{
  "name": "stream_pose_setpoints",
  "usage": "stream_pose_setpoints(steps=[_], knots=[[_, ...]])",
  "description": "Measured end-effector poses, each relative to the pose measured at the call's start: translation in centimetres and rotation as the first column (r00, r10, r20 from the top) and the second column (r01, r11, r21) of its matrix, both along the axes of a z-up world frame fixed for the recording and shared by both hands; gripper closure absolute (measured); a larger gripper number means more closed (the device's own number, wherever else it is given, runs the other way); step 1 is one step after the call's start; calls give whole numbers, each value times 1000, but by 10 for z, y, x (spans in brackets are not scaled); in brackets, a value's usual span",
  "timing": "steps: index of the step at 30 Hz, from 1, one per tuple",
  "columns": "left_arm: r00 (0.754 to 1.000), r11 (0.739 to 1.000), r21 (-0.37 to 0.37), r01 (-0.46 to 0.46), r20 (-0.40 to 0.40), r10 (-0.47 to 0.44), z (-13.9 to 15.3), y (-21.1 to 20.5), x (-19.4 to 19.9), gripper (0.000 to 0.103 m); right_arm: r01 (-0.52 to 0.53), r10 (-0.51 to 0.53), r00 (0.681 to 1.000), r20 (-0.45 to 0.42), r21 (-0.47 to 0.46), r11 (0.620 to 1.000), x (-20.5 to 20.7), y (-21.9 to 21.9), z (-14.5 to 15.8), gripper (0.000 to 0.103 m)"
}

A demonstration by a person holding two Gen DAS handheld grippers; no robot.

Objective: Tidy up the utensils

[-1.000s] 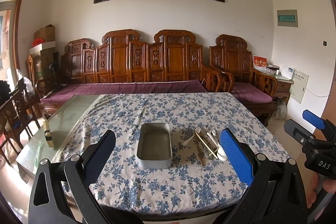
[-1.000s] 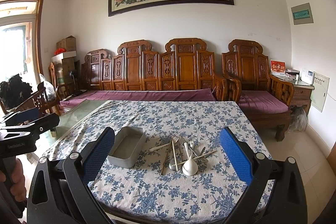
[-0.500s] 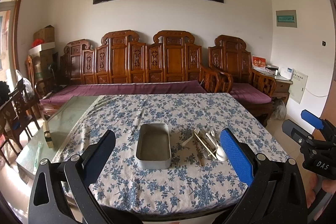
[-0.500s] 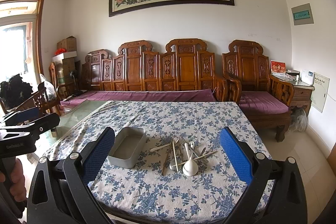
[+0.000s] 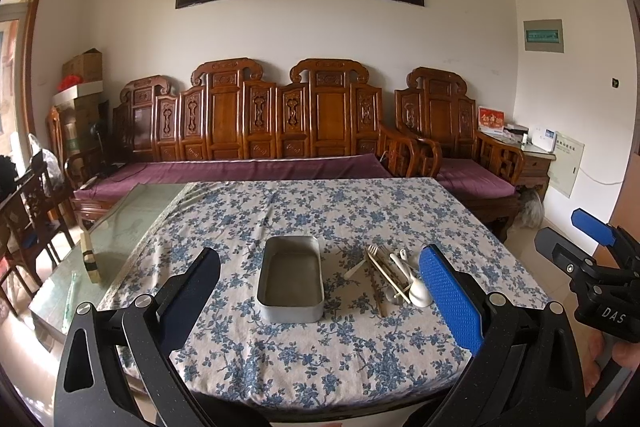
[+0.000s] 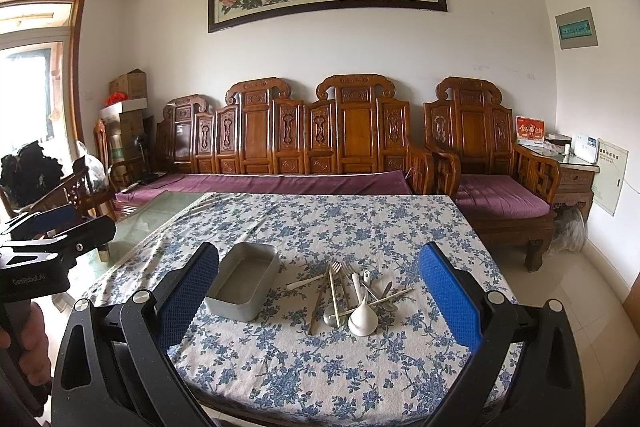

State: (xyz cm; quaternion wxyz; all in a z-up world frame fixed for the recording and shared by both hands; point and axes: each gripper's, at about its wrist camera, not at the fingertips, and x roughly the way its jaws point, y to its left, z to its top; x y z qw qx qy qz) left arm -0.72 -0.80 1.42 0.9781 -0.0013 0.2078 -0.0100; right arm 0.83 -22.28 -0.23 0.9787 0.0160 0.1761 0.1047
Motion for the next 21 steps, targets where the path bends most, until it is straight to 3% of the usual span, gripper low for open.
stream_pose_setpoints(steps=[16, 21], knots=[[998, 1000, -2, 20, -56, -20, -14, 3, 18, 6, 1, -1, 1000, -18, -5, 1000, 6, 1, -1, 2], [993, 999, 1, 42, -109, -42, -33, 2, 42, 6, -5, 4, 999, -48, -16, 1000, 28, -3, -23, 2]])
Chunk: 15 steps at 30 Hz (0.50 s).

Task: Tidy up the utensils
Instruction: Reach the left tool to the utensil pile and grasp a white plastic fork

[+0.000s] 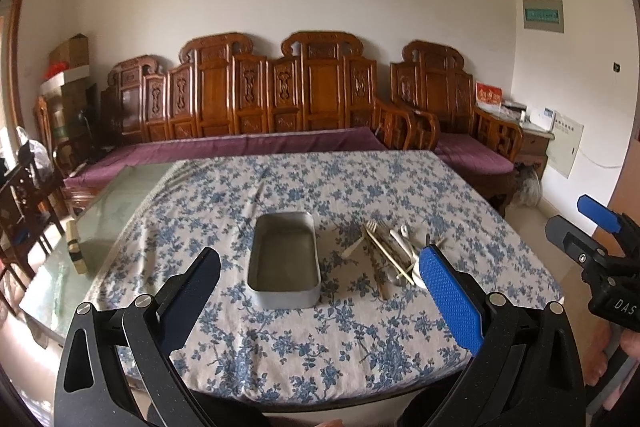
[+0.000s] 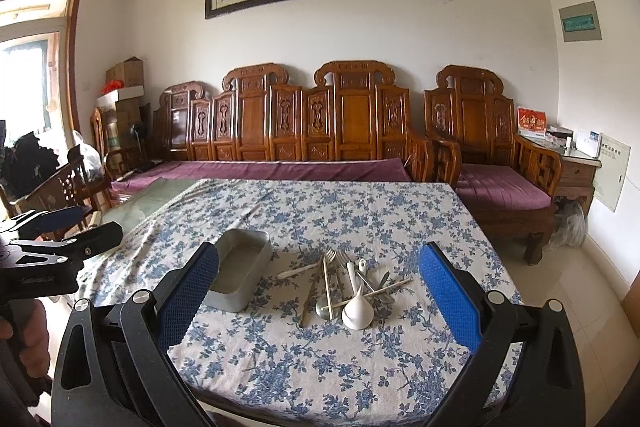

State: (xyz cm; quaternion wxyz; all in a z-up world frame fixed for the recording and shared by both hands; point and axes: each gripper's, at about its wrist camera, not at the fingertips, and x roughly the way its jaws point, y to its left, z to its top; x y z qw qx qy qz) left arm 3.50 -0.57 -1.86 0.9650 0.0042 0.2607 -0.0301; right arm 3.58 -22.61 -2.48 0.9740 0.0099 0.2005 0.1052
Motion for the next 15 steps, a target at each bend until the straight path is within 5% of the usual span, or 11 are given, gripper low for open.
stream_pose_setpoints(steps=[15], knots=[[989, 998, 27, 52, -143, -48, -61, -10, 77, 6, -20, 16, 992, -126, -26, 999, 76, -14, -68, 6]])
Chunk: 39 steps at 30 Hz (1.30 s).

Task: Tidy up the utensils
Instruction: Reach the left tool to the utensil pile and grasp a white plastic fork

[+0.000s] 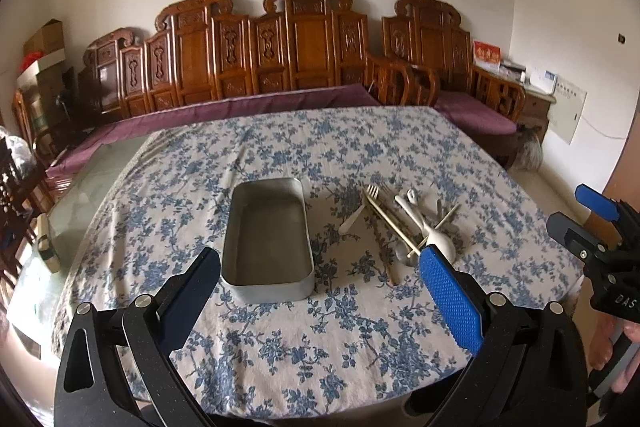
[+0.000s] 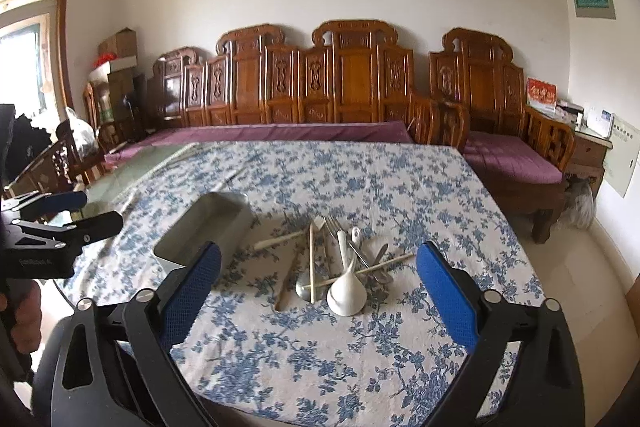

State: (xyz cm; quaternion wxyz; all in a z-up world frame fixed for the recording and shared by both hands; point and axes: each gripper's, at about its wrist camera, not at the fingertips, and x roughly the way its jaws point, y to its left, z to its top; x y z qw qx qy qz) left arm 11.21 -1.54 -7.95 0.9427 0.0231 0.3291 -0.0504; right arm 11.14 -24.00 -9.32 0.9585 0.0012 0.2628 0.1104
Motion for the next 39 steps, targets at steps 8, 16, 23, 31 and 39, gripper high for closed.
stream_pose_setpoints(steps=[8, 16, 23, 31, 39], knots=[[996, 999, 19, 47, -77, -45, -31, -13, 40, 8, -11, 11, 994, -106, -4, 1000, 46, -5, -52, 14], [977, 993, 21, 115, -184, -109, -64, -34, 91, 32, 0, -1, 978, -209, -7, 1000, 95, -3, -107, 16], [951, 991, 15, 136, -281, -126, -93, -45, 142, 51, 0, -7, 970, -242, -29, 1000, 125, -2, -141, 16], [920, 987, 51, 150, -373, -121, -129, -61, 196, 65, -30, 23, 963, -268, -22, 999, 131, 1, -163, 16], [885, 984, 97, 149, -457, -89, -167, -63, 222, 69, -33, 29, 956, -291, -6, 999, 131, -4, -173, 16]])
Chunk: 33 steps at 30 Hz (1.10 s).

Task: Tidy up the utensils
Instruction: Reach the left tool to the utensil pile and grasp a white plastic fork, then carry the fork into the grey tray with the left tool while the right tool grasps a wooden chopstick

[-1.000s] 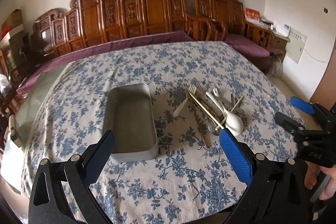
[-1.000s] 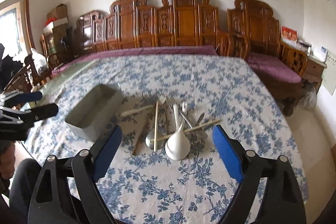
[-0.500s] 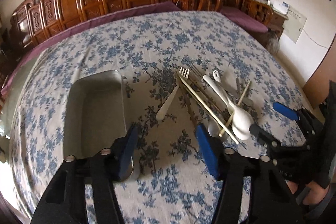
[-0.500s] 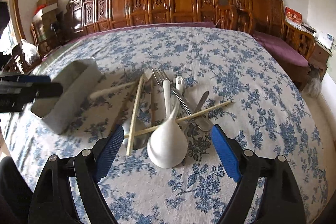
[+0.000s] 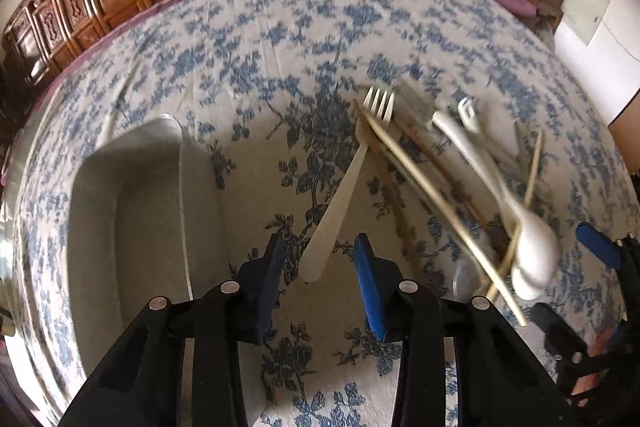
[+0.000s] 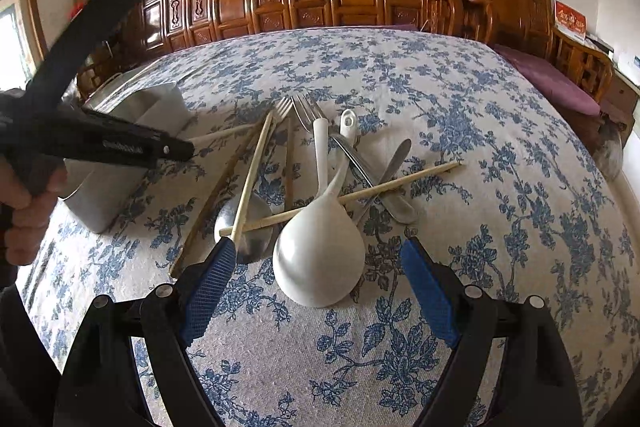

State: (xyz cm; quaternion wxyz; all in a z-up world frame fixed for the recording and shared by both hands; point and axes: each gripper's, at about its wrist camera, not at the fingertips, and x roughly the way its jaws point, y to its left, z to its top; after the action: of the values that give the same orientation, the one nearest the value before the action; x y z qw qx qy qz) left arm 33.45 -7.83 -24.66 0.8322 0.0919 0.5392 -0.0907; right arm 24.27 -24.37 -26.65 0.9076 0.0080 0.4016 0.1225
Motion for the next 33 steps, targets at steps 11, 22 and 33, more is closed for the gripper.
stream_pose_setpoints(steps=[11, 22, 33], knots=[[999, 997, -77, 19, 47, -15, 15, 0, -13, 92, 11, -10, 1000, -5, 26, 1000, 1, -4, -1, 16], [991, 990, -141, -26, 130, 45, 36, 13, -69, 92, 1, -1, 1000, 2, 23, 1000, -1, -2, 1, 16], [975, 990, -137, -38, 213, 67, 54, 24, -93, 92, -93, 94, 996, -1, 85, 992, 6, 9, 14, 51]])
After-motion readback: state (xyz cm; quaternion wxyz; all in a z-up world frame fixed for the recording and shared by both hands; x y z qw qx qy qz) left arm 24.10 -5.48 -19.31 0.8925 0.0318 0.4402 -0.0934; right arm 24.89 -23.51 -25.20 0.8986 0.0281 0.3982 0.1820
